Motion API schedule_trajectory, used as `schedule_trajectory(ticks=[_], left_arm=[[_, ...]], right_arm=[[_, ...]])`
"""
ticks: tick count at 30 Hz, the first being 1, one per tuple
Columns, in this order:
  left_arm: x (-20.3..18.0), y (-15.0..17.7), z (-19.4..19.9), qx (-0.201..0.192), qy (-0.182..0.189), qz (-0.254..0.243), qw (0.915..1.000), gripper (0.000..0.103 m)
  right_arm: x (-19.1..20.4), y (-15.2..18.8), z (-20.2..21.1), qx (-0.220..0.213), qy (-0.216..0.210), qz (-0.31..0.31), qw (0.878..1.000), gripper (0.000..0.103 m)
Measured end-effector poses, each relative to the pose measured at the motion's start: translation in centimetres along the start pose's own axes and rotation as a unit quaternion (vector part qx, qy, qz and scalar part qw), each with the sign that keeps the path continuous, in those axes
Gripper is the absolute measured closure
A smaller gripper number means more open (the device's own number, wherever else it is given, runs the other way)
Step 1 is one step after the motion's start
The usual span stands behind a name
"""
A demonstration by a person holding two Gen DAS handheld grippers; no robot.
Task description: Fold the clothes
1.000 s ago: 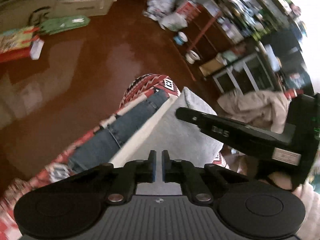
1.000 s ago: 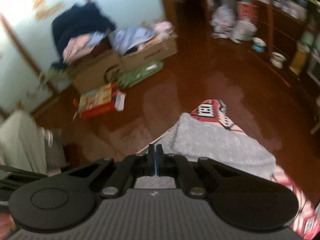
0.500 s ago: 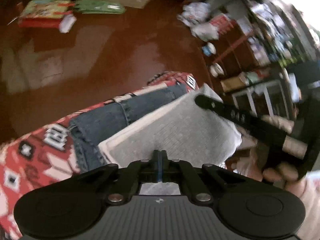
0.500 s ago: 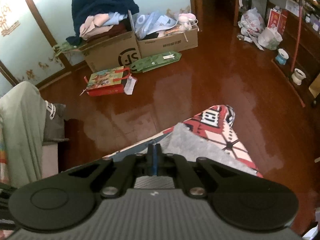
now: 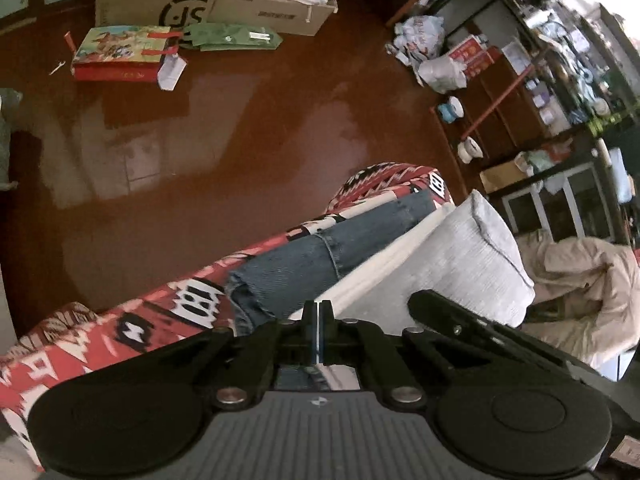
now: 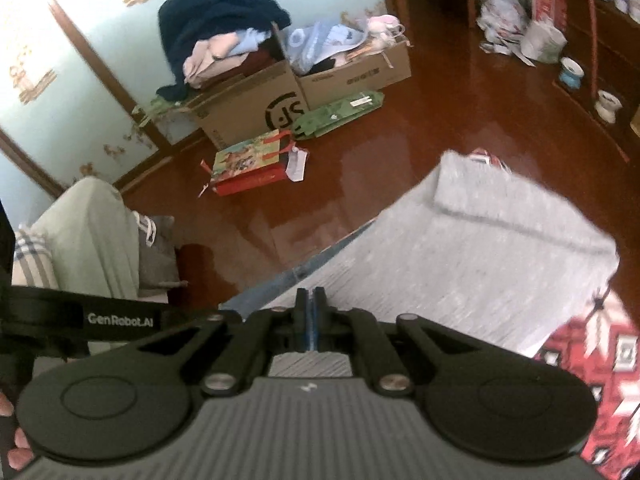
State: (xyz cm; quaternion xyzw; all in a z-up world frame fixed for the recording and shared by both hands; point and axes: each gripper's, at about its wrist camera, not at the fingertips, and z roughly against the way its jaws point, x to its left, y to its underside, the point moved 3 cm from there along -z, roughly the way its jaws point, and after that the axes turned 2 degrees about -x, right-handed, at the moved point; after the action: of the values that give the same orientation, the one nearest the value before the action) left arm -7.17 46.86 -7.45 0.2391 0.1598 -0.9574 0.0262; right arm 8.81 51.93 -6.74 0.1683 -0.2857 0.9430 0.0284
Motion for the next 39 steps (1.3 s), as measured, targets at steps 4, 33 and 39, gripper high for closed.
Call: schedule_trajectory(ticks=[4,33,39], left_arm=[[0.4,-0.7,0.6,0.008,0.013,-0.044,0.9989,0.102],[-6.3,5.9,4.4,-0.051,0.076,-0.233,0.9683,0.092],[-8.9,4.7,1.2,-0.067,0.104,-0.251,0.9600,0.092]], right_arm=[[1.6,2.1,0.6,-0.018,0.006,-0.029,0.999,0.101],[-0.1,12.0,12.1,-0.134,0.119,-0.113,0.977,0.094],[-3.5,9.2,9.9,-0.174,0.110,-0.096,0.974,0.094]])
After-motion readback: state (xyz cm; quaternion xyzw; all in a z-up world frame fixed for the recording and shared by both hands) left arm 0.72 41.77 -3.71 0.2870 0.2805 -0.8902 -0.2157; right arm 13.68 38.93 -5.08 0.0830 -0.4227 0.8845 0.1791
